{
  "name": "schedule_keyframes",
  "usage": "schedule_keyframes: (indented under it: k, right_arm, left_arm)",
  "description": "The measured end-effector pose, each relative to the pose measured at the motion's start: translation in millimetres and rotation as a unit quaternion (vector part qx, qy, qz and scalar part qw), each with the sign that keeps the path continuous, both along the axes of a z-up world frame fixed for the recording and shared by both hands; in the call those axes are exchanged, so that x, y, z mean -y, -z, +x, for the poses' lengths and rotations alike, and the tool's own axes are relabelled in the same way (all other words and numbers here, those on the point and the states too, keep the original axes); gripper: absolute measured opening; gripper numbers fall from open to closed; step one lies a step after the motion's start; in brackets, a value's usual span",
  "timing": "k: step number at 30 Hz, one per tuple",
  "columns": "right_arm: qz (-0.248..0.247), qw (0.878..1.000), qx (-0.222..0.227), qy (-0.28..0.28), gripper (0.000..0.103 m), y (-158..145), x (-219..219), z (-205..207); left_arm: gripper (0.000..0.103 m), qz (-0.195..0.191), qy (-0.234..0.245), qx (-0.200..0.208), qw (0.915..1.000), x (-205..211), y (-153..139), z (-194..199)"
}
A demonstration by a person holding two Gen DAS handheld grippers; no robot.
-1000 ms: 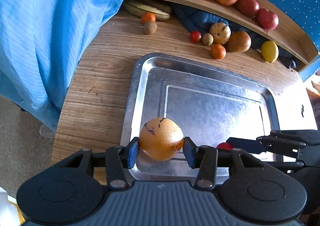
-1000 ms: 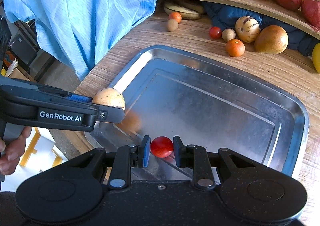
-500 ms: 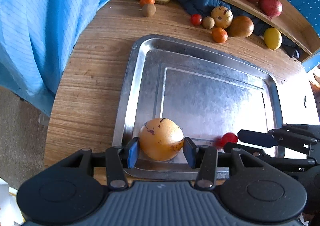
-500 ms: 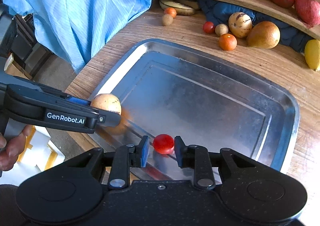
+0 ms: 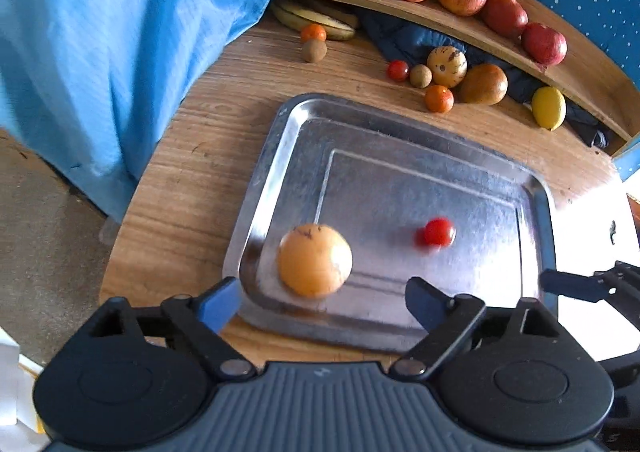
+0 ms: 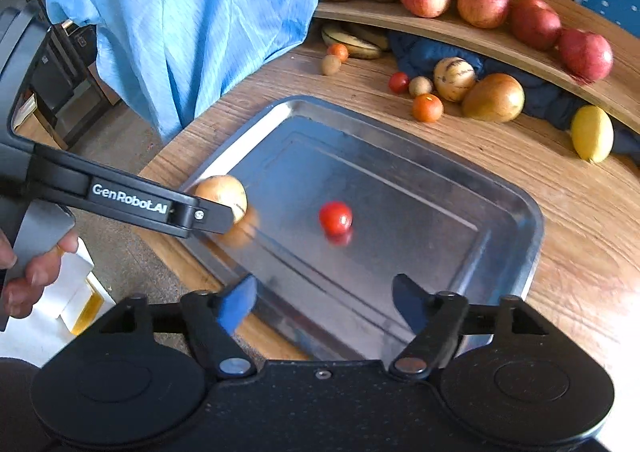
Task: Organize fruits
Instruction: 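Lift both open tools away from the tray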
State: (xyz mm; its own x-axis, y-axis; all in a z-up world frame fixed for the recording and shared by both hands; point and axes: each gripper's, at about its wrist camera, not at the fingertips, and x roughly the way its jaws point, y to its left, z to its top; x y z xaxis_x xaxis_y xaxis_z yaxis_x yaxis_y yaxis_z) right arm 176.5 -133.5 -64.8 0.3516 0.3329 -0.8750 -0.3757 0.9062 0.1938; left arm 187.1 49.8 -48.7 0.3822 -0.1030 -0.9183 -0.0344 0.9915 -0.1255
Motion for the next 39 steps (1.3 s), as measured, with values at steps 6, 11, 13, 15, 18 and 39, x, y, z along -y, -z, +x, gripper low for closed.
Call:
schedule_keyframes:
  k: [6,11,13,15,18,39]
  right_arm:
    - [0.004,1.0,0.002,0.029,0.099,-2.5,17.7,-21.0]
    - [-0.006,0.999,-0.014,0.044,0.102,0.3,29.3,-35.6]
    - [-0.011,0.999,-0.016,0.043,0.102,0.7,32.0,-42.1]
    - [-0.016,0.999,-0.017,0.043,0.102,1.0,33.4,-47.7]
    - [-0.018,0.999,-0.025,0.043,0.102,2.8,36.6,-56.3]
    - [-0.009,0.996,-0.042,0.074,0.102,5.6,54.5,-59.9]
  left_arm:
    - [0.102,0.027,-0.008,0.009,0.9996,8.5,-4.6,-27.5]
    - [0.102,0.062,0.02,0.014,0.9978,23.3,-4.8,-53.6]
    - [0.102,0.069,0.031,0.01,0.9971,29.5,-3.7,-62.9]
    - [0.102,0.078,0.036,0.002,0.9963,34.9,-0.8,-69.8]
    - [0.102,0.105,0.035,-0.019,0.9937,41.4,5.4,-78.5]
    - [0.102,0.148,-0.014,-0.056,0.9872,30.4,4.5,-91.9]
